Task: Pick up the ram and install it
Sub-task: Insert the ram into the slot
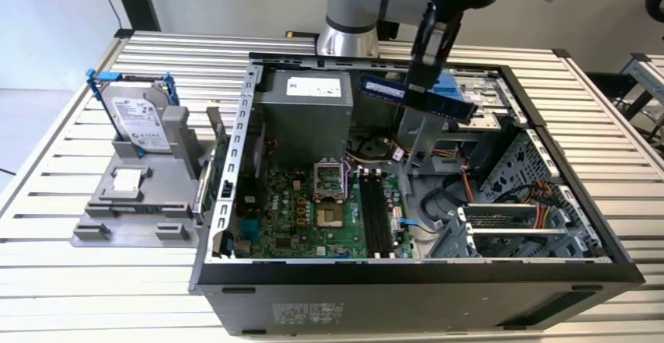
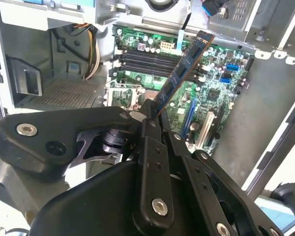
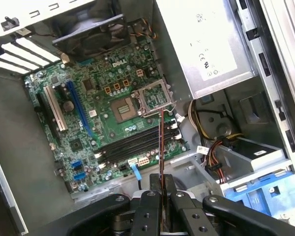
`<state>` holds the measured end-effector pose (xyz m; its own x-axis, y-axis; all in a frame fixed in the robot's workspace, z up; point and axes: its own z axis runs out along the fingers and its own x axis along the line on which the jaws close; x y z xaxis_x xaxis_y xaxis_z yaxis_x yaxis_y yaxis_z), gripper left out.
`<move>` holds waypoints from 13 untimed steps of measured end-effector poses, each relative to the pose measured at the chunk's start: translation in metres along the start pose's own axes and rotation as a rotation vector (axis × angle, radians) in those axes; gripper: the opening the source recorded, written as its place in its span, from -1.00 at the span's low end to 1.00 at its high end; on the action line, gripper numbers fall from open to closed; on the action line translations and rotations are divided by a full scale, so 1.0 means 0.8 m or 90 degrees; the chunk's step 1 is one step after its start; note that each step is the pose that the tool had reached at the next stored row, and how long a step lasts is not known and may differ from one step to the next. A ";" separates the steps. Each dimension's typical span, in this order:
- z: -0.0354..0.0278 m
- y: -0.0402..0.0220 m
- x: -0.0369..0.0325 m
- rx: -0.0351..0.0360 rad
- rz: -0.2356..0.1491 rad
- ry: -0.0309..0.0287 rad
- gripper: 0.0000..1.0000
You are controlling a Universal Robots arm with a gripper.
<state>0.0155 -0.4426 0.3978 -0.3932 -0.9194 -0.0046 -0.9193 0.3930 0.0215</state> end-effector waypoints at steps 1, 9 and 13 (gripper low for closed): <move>0.0000 0.0000 0.0000 0.0000 0.005 -0.0001 -1.00; 0.0000 0.0000 0.0000 0.0002 0.047 -0.0010 -1.00; 0.0000 0.0000 0.0000 0.0003 0.063 -0.0014 -1.00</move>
<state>0.0156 -0.4427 0.3977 -0.4822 -0.8760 -0.0046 -0.8759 0.4820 0.0214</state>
